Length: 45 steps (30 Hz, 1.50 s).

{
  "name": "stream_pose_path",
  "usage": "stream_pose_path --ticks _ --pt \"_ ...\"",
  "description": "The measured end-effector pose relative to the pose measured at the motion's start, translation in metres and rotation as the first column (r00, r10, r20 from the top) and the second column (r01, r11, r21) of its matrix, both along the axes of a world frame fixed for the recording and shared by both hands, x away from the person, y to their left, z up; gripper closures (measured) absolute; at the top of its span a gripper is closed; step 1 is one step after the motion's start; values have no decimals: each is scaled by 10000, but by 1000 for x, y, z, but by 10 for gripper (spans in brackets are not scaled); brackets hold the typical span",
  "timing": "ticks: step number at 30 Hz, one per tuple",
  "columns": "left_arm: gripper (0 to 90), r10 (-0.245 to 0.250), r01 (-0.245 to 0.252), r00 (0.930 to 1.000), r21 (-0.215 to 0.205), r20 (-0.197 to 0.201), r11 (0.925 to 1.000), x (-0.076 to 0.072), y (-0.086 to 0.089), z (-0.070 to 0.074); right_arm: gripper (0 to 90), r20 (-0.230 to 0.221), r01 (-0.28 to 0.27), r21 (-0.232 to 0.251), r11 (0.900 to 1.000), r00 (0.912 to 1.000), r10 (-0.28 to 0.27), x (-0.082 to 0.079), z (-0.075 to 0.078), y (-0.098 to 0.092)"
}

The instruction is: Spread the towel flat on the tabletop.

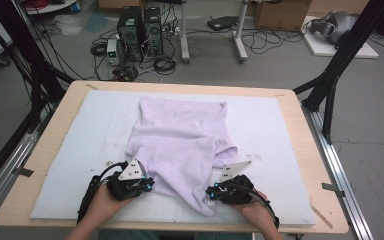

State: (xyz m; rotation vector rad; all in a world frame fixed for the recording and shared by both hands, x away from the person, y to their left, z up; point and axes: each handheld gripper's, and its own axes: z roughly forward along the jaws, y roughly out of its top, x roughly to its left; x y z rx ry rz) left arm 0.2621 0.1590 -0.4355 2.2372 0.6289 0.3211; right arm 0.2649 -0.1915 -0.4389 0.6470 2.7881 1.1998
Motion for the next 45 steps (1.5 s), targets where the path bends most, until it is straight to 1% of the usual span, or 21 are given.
stream_pose_path --ticks 5,7,10,13,16,17,18,19,22,24,25,28,31,33,34,35,37,38,39,41,45 --pt "841 515 -497 9977 -421 430 9979 -5 23 20 853 223 -322 279 9991 9993 315 -12 12 7" --pt "842 821 -783 9952 -705 529 9944 -8 36 30 854 278 -586 492 9971 9980 573 -17 16 12" --pt "842 1344 -1290 9879 -708 778 9891 -9 54 40 853 437 -979 751 9924 9945 948 -25 23 19" --pt "842 1948 -1899 9789 -788 611 9786 -4 66 37 853 478 -1094 885 9901 9933 1055 -32 26 18" --pt "834 2117 -2095 9771 -759 223 9748 0 68 26 833 331 -969 907 9912 9950 943 -32 25 10" --pt "811 2193 -2168 9753 -766 266 9732 0 67 24 787 307 -837 896 9925 9962 813 -31 25 7" --pt "733 2367 -2337 9713 -885 250 9683 0 66 23 775 302 -600 923 9939 9979 574 -29 25 4" --pt "646 2360 -2333 9716 -988 174 9674 0 65 24 756 350 -401 981 9944 9987 368 -26 26 1" --pt "580 2160 -2099 9757 -1246 374 9697 -1 58 30 720 846 471 811 9956 9950 -539 -10 30 -9" --pt "570 1842 -1782 9820 -1163 426 9771 -1 52 33 706 1050 1047 714 9919 9882 -1118 4 30 -14" --pt "570 1690 -1639 9848 -1073 394 9806 0 48 33 694 975 1284 713 9892 9860 -1350 10 29 -15" --pt "572 1186 -1178 9929 -780 62 9900 1 38 21 635 727 1469 554 9876 9859 -1507 23 20 -8" --pt "574 969 -973 9951 -232 -186 9950 2 30 6 579 688 1375 256 9902 9879 -1389 24 10 6" --pt "585 1082 -1082 9937 31 -285 9941 3 26 -2 565 701 1367 103 9906 9881 -1371 25 5 13" --pt "603 1099 -1099 9935 1 -298 9939 4 24 -5 576 725 1452 27 9894 9868 -1450 27 2 17" --pt "629 1106 -1110 9935 -112 -278 9938 4 24 -5 623 767 1524 -100 9883 9855 -1512 28 0 21" --pt "716 1158 -1162 9929 -133 -266 9931 4 24 -5 821 1010 1405 -187 9899 9853 -1380 30 -3 27" --pt "777 1123 -1125 9935 -102 -161 9936 4 24 -4 880 1020 1268 -161 9918 9870 -1245 31 -3 29" --pt "811 1173 -1174 9930 -98 -118 9930 4 24 -3 898 1155 1207 -160 9926 9863 -1181 31 -1 31" --pt "824 1161 -1163 9932 -136 -101 9931 4 25 -1 898 993 1113 76 9938 9888 -1115 33 6 31" --pt "833 1386 -1383 9903 -426 53 9895 6 31 5 899 1218 947 321 9950 9877 -979 35 24 33"
